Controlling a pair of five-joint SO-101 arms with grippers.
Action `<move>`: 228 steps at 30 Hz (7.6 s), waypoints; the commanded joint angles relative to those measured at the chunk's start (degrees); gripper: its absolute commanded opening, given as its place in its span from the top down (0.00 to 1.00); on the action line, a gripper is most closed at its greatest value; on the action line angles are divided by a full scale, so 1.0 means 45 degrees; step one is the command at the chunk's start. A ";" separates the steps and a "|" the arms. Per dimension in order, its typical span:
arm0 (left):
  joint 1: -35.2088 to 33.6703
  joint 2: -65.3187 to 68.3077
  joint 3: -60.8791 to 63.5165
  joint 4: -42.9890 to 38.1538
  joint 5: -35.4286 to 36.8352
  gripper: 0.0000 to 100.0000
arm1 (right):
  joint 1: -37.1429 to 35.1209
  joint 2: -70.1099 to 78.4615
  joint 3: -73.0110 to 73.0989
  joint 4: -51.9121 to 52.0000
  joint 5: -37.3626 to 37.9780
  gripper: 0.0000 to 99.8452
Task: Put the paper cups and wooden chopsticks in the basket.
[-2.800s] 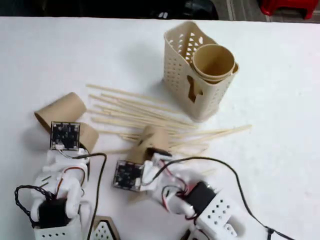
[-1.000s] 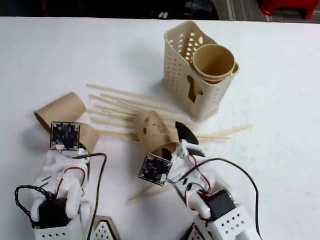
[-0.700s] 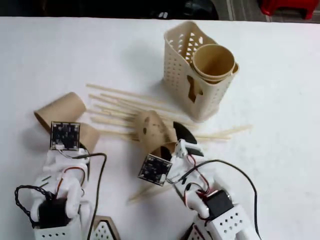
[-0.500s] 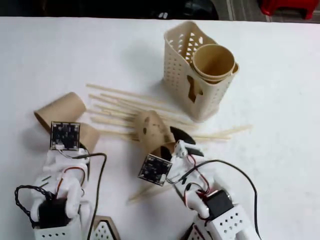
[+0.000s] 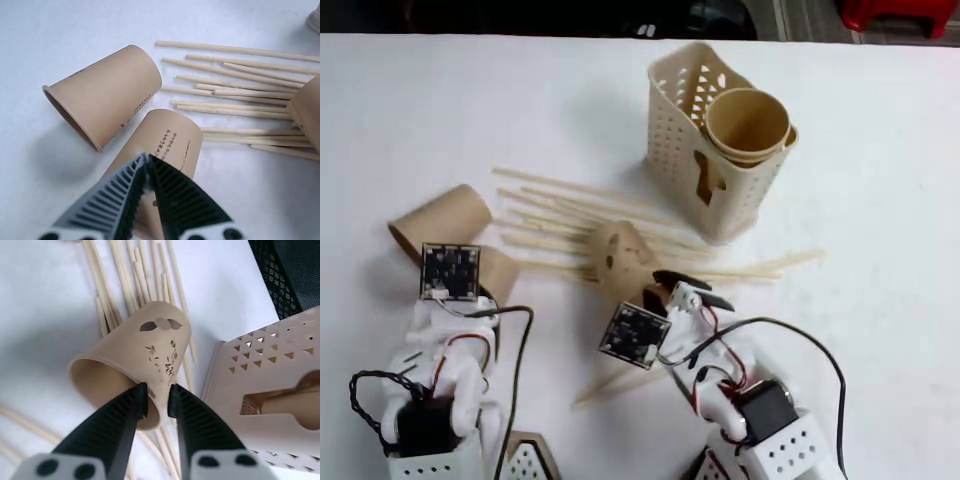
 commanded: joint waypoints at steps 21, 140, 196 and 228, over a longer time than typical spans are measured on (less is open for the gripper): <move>-0.0127 -0.0010 -0.0059 -0.0332 -0.0156 0.97 | 0.0674 0.7375 -0.6408 0.3683 -0.0469 0.75; -0.5011 0.7297 -1.1155 0.3477 -0.8967 0.72 | 0.2784 0.3155 -0.3810 0.0889 -0.5861 0.82; 0.3194 1.1536 -1.6625 0.5978 -0.3653 0.98 | 0.7941 -0.2921 -0.3497 0.1592 -0.7287 0.89; 0.9563 2.6911 -3.3426 0.5841 -0.0840 0.95 | 1.0208 -0.2725 -0.2188 -0.0381 -0.9123 0.90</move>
